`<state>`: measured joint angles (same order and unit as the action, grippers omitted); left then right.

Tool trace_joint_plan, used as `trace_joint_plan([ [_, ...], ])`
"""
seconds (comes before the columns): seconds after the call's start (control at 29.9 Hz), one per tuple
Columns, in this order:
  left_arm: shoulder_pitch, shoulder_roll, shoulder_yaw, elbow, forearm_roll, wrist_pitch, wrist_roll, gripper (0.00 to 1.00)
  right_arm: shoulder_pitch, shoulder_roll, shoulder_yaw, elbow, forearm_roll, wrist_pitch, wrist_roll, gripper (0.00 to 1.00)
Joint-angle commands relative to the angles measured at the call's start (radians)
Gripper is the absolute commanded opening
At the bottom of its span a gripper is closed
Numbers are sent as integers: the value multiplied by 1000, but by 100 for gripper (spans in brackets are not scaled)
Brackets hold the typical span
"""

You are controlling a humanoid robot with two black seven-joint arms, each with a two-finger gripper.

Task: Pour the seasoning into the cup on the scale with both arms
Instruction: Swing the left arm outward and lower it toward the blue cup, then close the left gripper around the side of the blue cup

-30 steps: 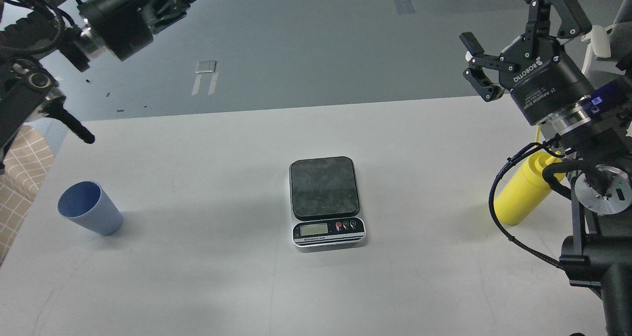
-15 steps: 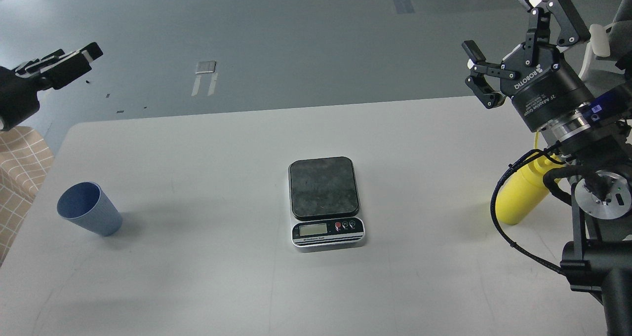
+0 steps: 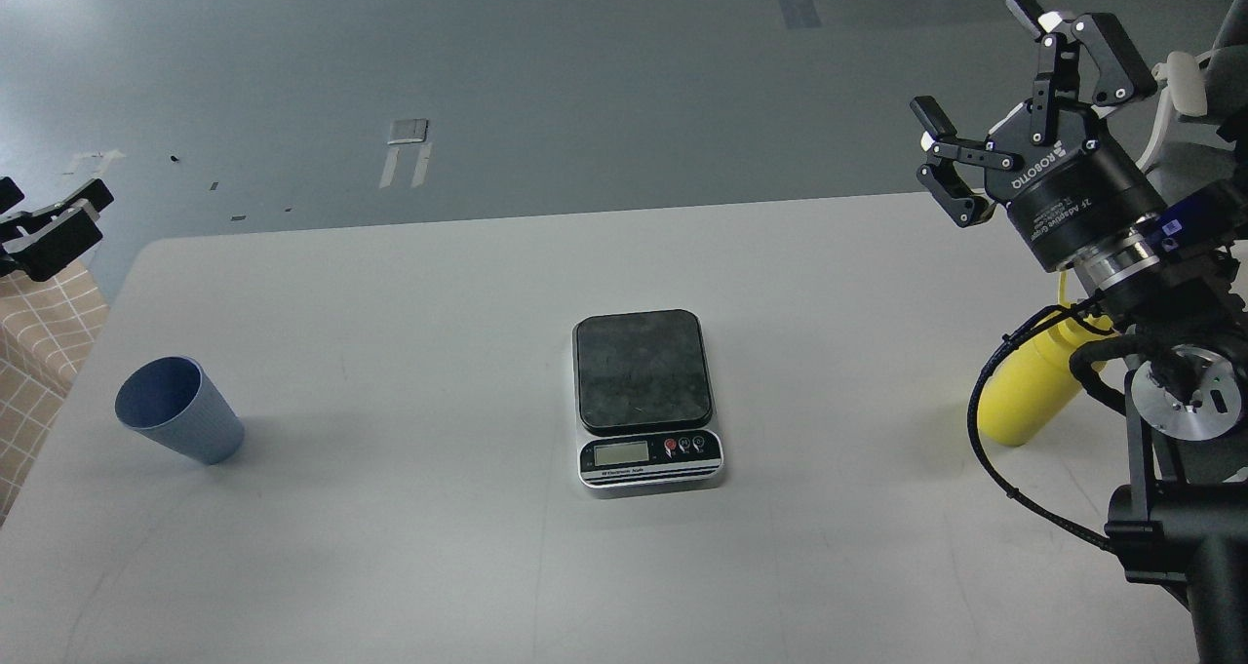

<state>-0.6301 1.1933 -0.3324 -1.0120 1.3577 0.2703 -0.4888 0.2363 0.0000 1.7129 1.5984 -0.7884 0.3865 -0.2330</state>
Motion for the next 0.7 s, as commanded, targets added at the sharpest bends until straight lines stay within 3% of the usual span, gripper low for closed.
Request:
trace_joint_plan([
  [0.0,15,9,35,1,0,0,0,98,-3,0,1,-2,0,0,0,100],
  [0.3,29,29,167,0,0,0,0,98,-5,0,1,-18,0,0,1,100],
  [0.6,43,46,194,-11,0,0,0,98,-3,0,-1,-35,-2,0,1,100],
  [0.67,52,52,194,-68,-2,0,0,98,-2,0,-4,-38,-2,0,1,100],
])
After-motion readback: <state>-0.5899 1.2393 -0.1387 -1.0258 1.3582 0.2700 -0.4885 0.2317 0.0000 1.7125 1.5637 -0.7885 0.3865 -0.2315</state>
